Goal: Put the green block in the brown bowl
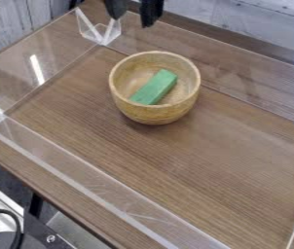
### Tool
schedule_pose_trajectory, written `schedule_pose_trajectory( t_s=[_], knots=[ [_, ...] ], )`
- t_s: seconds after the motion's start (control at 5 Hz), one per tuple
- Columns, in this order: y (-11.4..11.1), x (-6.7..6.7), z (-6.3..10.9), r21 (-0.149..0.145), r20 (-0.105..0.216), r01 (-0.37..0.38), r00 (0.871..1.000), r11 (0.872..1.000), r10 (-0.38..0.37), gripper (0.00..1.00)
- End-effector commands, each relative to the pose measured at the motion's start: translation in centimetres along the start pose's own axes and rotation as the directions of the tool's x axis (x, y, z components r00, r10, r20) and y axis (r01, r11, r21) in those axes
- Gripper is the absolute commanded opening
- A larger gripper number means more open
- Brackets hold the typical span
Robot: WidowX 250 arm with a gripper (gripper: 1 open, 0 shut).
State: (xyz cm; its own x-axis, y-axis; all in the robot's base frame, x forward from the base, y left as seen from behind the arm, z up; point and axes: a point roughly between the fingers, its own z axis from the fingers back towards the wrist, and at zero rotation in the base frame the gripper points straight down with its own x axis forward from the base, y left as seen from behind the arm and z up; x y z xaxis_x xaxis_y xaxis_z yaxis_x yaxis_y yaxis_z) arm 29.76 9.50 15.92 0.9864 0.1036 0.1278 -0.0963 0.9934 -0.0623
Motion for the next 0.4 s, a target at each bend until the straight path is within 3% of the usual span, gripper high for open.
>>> schedule_pose_trajectory(
  t_s=[0.0, 0.2],
  knots=[
    [0.9, 1.5, 1.7, 0.028, 0.071, -0.015, 0.997, 1.0, 0.013, 1.0],
    [2.1, 2.2, 0.9, 0.036, 0.063, -0.044, 0.997, 0.998, 0.041, 1.0]
  ],
)
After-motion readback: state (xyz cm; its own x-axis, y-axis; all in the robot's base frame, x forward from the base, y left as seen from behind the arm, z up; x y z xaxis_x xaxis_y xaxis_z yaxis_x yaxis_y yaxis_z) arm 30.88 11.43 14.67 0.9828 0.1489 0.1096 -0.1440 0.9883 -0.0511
